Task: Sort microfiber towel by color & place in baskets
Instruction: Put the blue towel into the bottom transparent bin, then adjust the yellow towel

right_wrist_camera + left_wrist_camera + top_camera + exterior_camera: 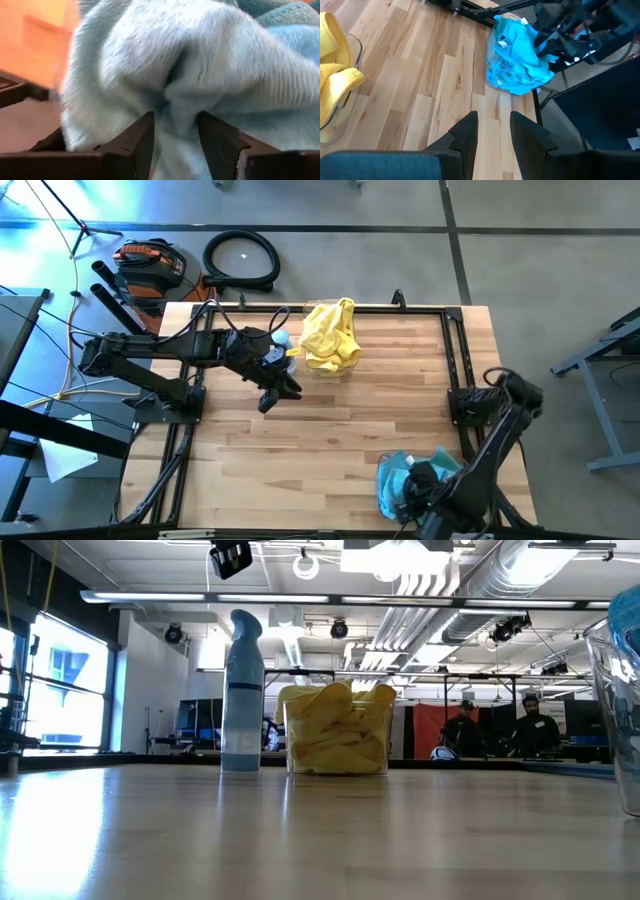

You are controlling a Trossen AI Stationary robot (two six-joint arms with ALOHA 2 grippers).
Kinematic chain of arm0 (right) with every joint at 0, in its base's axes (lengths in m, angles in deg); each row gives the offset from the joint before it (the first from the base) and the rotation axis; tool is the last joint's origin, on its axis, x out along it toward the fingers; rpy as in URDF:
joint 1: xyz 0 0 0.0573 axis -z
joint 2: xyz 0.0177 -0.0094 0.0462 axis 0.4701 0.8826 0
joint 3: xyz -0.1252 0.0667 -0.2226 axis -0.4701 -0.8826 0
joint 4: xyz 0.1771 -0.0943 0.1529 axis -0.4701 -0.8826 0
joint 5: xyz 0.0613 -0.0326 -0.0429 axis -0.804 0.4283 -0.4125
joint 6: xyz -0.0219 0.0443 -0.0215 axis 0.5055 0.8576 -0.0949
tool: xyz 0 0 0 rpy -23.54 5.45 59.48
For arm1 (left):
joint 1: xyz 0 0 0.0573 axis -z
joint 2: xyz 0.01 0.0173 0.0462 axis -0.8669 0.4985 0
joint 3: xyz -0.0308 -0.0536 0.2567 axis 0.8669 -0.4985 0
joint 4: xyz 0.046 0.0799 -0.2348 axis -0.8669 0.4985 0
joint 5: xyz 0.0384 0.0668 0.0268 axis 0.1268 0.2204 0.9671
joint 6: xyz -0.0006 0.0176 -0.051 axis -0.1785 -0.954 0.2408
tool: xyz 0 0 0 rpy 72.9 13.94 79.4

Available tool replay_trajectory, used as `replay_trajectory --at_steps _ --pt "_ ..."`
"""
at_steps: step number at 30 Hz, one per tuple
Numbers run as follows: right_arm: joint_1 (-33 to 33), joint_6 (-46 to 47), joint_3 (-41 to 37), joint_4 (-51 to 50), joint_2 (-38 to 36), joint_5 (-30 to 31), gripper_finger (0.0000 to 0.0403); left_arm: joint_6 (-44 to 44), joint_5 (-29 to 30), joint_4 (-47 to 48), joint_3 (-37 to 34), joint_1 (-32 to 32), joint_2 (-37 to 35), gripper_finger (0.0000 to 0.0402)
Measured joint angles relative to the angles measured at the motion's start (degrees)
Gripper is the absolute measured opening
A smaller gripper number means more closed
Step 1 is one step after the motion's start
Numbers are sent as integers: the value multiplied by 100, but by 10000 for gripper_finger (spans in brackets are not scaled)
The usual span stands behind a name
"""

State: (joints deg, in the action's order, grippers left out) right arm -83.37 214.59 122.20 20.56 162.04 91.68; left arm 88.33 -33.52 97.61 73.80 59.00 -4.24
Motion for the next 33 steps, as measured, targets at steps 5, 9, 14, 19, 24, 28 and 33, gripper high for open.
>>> replay_trajectory --at_steps 5,9,14,19,24,28,33 --pt "-61 36 437 -407 -133 63 147 -132 0 17 -2 0 -30 104" --pt "-72 46 896 -988 -135 180 147 -302 0 25 -7 -11 -287 104" --pt "23 44 1412 -1647 -137 1339 147 -581 166 201 -7 -10 -877 104" --pt "456 -241 1749 -2101 -141 2693 147 -868 1059 855 -35 132 -1538 104" --pt "1593 -1783 2030 -2041 -143 3026 147 -961 1387 872 -563 278 -2228 104" --pt "2832 -2976 2218 -1723 -143 3217 147 -945 1547 767 -1202 280 -2801 104" --pt "4503 -5215 2388 -618 -143 2996 144 -944 1574 312 -1903 278 -3398 104"
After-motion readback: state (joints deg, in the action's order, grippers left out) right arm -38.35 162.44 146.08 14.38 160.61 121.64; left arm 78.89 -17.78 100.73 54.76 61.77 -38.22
